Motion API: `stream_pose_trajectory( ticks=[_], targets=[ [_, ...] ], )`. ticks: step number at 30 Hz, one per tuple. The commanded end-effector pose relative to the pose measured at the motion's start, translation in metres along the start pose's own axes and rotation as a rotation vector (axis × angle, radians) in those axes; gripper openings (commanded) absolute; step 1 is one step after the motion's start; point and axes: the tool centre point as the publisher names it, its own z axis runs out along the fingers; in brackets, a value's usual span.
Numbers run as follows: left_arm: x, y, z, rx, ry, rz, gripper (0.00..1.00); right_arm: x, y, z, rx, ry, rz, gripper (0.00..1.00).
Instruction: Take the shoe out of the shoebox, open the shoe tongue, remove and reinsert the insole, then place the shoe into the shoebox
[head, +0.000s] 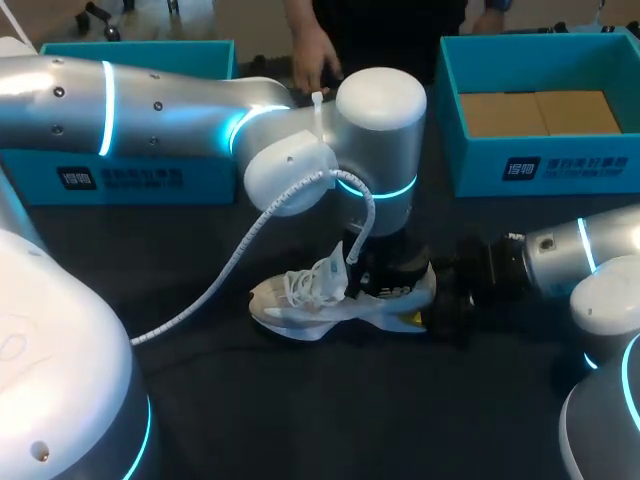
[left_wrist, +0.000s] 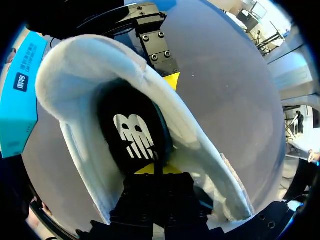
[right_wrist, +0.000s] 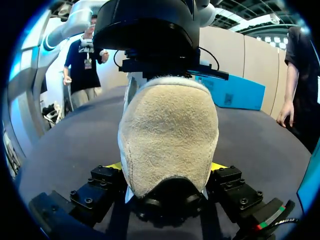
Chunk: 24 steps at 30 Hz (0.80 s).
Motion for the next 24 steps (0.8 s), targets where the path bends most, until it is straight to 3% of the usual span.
stream_pose_trajectory(
  ticks=[1,24],
  targets=[
    [-0.005,0.010,0.015,0.009,0.005,-0.014,0.00,0.000,-0.003,0.000,0.004,-0.001,0.001,0.00],
    [0.006,0.031,-0.032,0.124,0.119,-0.065,0.00,0.000,-0.003,0.000,0.004,-0.001,0.001,0.00]
  ],
)
